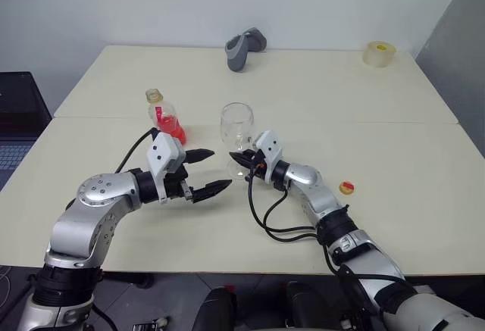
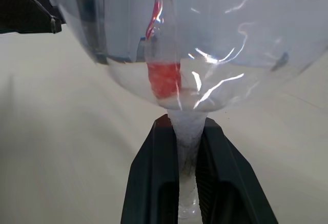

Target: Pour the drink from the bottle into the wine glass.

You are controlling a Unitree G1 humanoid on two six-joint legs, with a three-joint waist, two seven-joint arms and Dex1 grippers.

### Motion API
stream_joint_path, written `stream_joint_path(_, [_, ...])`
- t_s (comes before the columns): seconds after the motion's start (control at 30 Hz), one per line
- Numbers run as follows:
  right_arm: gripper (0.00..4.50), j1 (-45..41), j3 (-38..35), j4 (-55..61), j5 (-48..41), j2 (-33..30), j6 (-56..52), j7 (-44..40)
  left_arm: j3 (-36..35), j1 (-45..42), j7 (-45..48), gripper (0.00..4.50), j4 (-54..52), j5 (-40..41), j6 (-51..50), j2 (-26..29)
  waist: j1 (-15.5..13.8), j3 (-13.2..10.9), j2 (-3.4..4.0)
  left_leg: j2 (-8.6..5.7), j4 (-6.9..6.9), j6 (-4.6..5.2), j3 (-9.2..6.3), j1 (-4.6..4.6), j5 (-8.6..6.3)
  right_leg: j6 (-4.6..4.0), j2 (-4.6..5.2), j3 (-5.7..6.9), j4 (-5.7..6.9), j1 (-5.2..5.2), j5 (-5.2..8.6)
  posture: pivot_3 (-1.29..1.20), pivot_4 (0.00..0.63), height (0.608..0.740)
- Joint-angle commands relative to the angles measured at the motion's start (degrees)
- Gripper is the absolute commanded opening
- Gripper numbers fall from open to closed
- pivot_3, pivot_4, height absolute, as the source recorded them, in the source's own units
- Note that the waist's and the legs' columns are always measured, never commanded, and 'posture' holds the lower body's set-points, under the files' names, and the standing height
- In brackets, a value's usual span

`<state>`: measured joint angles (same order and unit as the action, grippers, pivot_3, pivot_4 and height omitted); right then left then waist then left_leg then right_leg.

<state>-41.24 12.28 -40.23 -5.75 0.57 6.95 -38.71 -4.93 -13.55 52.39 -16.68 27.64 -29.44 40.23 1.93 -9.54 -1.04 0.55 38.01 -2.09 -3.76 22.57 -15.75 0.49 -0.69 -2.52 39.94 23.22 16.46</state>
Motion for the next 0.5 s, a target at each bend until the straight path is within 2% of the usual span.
stream_joint_path(0.03, [1.77,0.47,-0.68,2.67,-0.21,-0.33,0.06,-1.25,-2.15,-0.24,-1.55,4.50,-1.55,0.93,0.68,-0.50,0.00,0.00,0.00,0.00,0.00,0.00,0.00,0.00,0.00,0.00,0.00,0.00,0.00,0.00,0.00,0.00,0.150,0.740])
stream_joint_path(0.3, [4.48,6.24,0.66,15.53,-0.43,-3.22,-7.35,-2.22,-3.14,-0.63,-4.16,4.50,-3.34,2.39,-0.79,-1.08,-0.04,0.00,0.00,0.00,0.00,0.00,-0.01,0.02,0.00,0.00,0.01,0.00,-0.01,0.00,0.00,0.00,0.150,0.740])
stream_joint_path(0.5, [4.48,11.50,0.36,26.53,-1.71,-6.11,-14.12,-3.06,-5.63,1.61,-5.69,4.50,-8.21,4.64,-3.55,0.20,-0.05,0.00,0.00,0.01,-0.01,0.00,-0.01,0.02,-0.01,0.00,0.00,-0.01,-0.02,0.00,0.01,0.00,0.150,0.740])
